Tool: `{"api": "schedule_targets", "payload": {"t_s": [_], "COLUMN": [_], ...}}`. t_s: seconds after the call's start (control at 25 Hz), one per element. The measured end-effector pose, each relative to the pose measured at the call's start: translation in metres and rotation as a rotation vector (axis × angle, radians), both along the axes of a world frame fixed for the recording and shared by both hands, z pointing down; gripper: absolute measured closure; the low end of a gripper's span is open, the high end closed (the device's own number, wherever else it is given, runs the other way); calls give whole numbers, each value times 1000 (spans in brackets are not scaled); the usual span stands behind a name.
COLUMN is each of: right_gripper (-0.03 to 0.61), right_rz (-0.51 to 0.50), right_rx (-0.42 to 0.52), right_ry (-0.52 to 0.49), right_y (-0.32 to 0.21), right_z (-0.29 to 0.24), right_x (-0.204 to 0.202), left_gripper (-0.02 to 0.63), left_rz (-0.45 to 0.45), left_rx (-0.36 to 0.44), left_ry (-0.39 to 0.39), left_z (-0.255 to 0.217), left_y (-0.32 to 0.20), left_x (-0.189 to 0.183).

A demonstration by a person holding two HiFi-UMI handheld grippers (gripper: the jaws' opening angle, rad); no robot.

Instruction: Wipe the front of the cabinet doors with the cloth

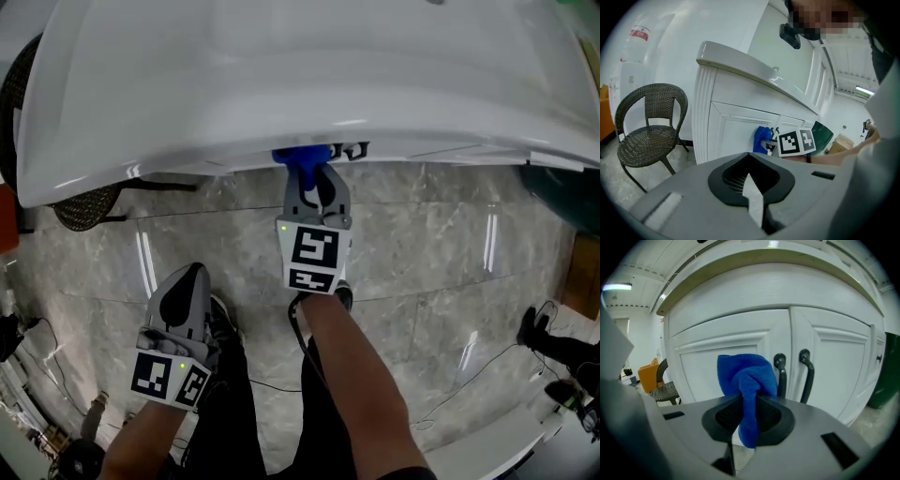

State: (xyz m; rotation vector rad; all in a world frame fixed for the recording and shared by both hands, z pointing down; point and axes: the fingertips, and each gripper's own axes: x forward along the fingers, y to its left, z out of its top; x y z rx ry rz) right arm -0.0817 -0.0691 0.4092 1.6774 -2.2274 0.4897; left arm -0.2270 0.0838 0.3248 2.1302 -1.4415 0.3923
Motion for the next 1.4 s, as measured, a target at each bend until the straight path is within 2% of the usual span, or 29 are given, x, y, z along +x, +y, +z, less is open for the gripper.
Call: {"api": "schedule_targets", "payload": {"t_s": [0.2, 0.32, 0.4, 0.56, 0.64, 0.72, 0.84, 0.96, 1.08, 1.2, 1.4], "right_gripper": [528, 528, 528, 528, 528, 528, 528, 528, 528, 528, 528], "right_rz": [87, 71, -10, -242, -326, -366, -358, -352, -382, -377, -294], "right_rx": [-11, 3, 38, 101, 112, 111, 90, 84, 83, 72, 44], "right_ry": [4, 18, 33, 62, 56, 51, 39, 39, 80, 119, 134], "right_y": [7, 13, 19, 38, 48, 51, 41, 32, 31, 26, 8], "right_z": [2, 2, -3, -4, 3, 11, 26, 36, 49, 62, 77], "right_x": [23, 5, -34, -144, -196, -236, -261, -257, -237, -199, -118], "left_gripper": [615, 615, 615, 615, 615, 615, 615, 615, 615, 615, 615], "left_rz": [-2, -14, -29, -46, -53, -67, -89, -99, -104, -109, -90], "left_rx": [1, 0, 1, -6, -6, -4, -2, 8, 34, 43, 39], "left_ry": [-1, -7, -12, -29, -37, -44, -50, -59, -67, -51, -25], "left_z": [-1, 2, 4, 9, 10, 12, 19, 29, 40, 49, 57], "left_y": [0, 5, 10, 21, 27, 31, 31, 24, 8, -8, -17], "left_x": [-12, -36, -59, -102, -121, -137, -153, -155, -142, -117, -67]}}
